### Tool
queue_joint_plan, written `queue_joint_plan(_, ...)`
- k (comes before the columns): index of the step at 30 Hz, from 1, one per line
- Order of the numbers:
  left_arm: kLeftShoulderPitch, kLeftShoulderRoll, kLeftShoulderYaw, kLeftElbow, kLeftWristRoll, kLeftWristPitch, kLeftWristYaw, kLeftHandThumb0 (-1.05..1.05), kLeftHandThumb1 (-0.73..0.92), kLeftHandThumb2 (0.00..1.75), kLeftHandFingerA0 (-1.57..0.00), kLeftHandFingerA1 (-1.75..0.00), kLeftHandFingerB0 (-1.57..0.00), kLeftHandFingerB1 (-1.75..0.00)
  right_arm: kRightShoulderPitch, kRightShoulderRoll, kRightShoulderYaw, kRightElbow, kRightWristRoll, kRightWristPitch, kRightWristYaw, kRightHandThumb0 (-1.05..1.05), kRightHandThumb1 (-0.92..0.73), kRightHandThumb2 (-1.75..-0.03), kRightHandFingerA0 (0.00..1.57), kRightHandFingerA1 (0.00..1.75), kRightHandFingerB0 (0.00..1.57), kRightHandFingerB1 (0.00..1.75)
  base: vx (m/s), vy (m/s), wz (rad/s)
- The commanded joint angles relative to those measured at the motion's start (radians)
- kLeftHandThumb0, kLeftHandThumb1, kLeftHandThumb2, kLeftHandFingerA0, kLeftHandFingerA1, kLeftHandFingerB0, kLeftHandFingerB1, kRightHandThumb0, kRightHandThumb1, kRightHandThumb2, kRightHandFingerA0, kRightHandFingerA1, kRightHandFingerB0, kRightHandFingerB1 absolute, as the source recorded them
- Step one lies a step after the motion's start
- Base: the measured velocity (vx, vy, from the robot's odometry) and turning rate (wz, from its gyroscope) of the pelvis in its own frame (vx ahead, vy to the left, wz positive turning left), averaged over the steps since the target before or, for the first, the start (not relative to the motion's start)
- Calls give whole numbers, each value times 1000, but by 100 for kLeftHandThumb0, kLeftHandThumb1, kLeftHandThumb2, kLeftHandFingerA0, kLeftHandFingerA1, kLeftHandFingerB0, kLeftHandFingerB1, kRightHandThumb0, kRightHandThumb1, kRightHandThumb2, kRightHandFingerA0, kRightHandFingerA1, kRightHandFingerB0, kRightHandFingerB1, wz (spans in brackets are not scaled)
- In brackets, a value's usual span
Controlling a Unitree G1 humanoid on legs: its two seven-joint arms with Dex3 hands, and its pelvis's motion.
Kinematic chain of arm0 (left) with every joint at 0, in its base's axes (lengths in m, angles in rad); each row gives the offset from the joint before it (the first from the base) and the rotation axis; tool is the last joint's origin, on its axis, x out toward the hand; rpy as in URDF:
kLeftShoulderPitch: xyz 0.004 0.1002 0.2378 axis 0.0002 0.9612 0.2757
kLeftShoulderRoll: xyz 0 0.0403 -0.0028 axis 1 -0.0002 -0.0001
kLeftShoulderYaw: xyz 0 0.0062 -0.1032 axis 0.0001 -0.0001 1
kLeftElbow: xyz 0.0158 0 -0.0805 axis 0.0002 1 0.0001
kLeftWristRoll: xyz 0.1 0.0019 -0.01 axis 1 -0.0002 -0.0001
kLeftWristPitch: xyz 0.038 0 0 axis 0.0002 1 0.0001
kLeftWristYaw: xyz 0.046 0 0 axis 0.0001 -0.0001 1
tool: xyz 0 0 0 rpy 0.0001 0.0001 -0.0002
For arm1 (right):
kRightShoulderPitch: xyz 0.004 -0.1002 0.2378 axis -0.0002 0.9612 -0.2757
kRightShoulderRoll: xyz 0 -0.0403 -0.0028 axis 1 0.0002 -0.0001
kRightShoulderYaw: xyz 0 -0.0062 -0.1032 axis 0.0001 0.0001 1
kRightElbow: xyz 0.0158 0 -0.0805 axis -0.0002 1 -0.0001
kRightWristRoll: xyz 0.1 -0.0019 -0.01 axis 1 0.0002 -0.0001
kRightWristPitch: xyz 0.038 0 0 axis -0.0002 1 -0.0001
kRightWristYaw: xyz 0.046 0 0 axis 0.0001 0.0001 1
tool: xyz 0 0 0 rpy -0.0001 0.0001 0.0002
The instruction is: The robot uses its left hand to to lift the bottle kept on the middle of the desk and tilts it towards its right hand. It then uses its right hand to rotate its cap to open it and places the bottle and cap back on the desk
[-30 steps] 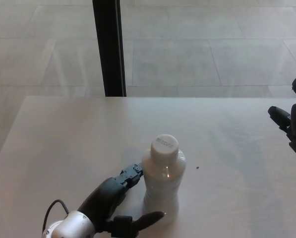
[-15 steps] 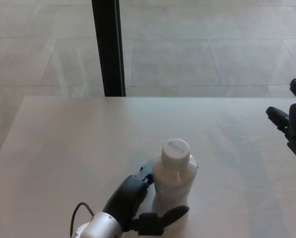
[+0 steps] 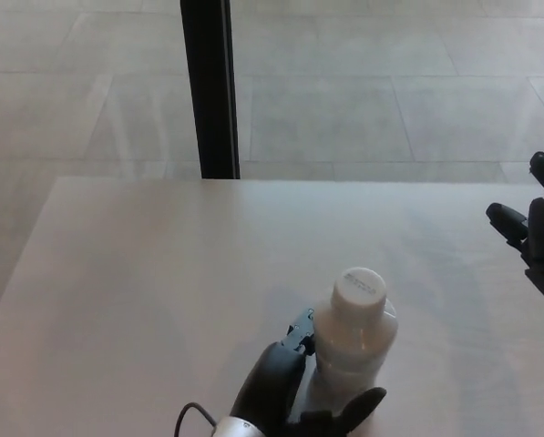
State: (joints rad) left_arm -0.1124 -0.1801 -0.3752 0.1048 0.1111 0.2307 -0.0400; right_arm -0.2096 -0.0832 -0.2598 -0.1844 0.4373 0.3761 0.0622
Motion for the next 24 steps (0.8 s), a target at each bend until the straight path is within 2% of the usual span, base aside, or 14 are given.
queue_joint_plan(1, 14, -284, 32, 192, 85, -63, 464, -44, 63, 91, -74, -107, 0, -20, 6, -4, -25, -10, 7, -13, -9, -76, -59, -95, 29, 55, 18, 43, 0, 0, 0)
queue_joint_plan(2, 9, -285, 35, 196, 83, -65, 472, -44, 63, 91, -74, -107, 0, -20, 4, -4, -24, -9, 6, -14, -10, -76, -59, -95, 29, 55, 18, 43, 0, 0, 0)
queue_joint_plan(3, -7, -321, 42, 211, 90, -46, 533, -43, 66, 94, -75, -110, -1, -25, 4, -3, -25, -11, 4, -15, -14, -75, -74, -63, 37, 46, 26, 30, 0, 0, 0)
queue_joint_plan(4, -9, -321, 41, 214, 88, -48, 536, -43, 66, 94, -75, -110, -1, -25, 4, -3, -25, -11, 4, -15, -14, -75, -74, -63, 37, 46, 26, 30, 0, 0, 0)
queue_joint_plan(5, -35, -386, 73, 254, 73, -70, 627, -34, 86, 64, -72, -132, -5, -36, 4, -4, -29, -17, 9, -8, -18, -76, -59, -96, 34, 56, 20, 44, 0, 0, 0)
queue_joint_plan(7, -48, -400, 81, 266, 64, -70, 653, -33, 87, 65, -72, -136, -6, -36, 3, -6, -28, -16, 7, -10, -15, -76, -59, -96, 34, 57, 20, 44, 0, 0, 0)
queue_joint_plan(8, -68, -458, 115, 291, 29, -92, 706, -39, 79, 86, -77, -132, -4, -44, 5, -7, -34, -22, 11, -4, -21, -76, -73, -60, 40, 46, 30, 29, 0, 0, 0)
queue_joint_plan(9, -79, -463, 114, 303, 34, -97, 729, -30, 85, 68, -68, -142, -7, -40, 5, -3, -35, -22, 14, -3, -23, -76, -73, -62, 39, 46, 30, 30, 0, 0, 0)
queue_joint_plan(13, -116, -454, 81, 366, 77, -109, 804, -8, 92, 70, -72, -154, -27, -41, 13, -6, -44, -28, 21, -9, -17, -72, -74, -62, 41, 46, 30, 30, 0, 0, 0)
queue_joint_plan(15, -113, -447, 78, 361, 70, -102, 799, -9, 92, 70, -83, -158, -57, -63, 13, -9, -47, -29, 22, -10, -16, -70, -73, -62, 42, 47, 28, 30, 0, 0, 0)
queue_joint_plan(17, -115, -441, 79, 362, 59, -102, 800, -9, 92, 70, -83, -158, -57, -63, 12, -9, -47, -28, 22, -10, -16, -70, -73, -62, 42, 47, 28, 30, 0, 0, 0)
queue_joint_plan(20, -121, -409, 61, 374, 72, -88, 800, 6, 84, 99, -82, -175, -68, -159, 14, -14, -62, -39, 33, 6, -25, -67, -74, -62, 50, 47, 29, 31, 0, 0, 0)
queue_joint_plan(21, -121, -402, 62, 378, 65, -99, 799, 1, 86, 99, -83, -175, -70, -153, 17, -11, -64, -40, 34, 3, -27, -70, -60, -94, 45, 59, 21, 45, 0, 0, 0)
queue_joint_plan(24, -138, -380, 65, 389, 61, -107, 798, -1, 83, 108, -70, -175, -59, -162, 19, -7, -66, -43, 24, -6, -38, -68, -61, -94, 59, 64, 24, 46, 0, 0, 0)
